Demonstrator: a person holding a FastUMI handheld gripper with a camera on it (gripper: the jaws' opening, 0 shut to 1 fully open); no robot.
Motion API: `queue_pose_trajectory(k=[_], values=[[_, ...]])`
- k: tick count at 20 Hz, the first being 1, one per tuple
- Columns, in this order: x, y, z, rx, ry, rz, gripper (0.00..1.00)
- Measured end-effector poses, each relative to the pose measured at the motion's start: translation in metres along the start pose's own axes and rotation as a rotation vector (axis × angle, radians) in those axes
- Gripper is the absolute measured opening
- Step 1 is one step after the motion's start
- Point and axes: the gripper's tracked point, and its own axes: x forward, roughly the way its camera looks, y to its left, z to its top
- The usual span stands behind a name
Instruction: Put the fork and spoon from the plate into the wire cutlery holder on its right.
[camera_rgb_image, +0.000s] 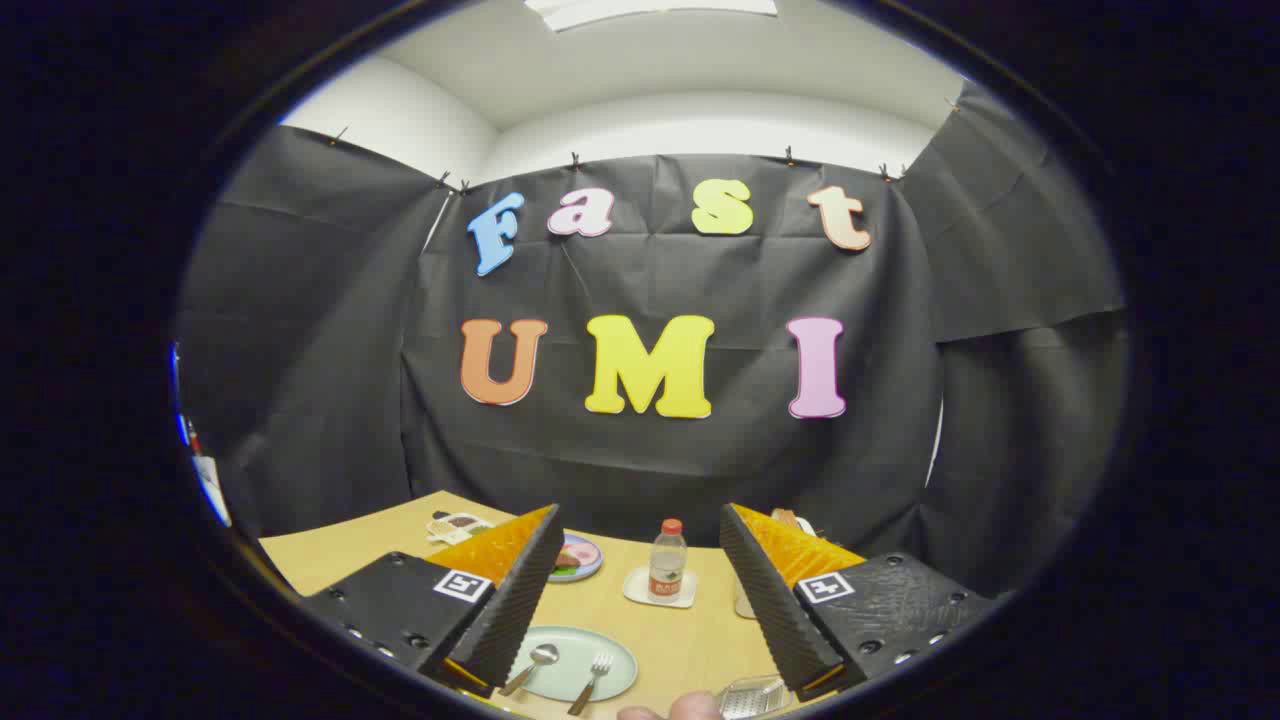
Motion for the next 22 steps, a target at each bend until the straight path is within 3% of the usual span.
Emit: queue_pose_trajectory(k=[13, 22], values=[[-0.014, -0.026, 0.004, 0.035, -0.031, 0.007, 0.95], [-0.021, -0.016, 0.009, 0.042, -0.020, 0.003, 0.95]])
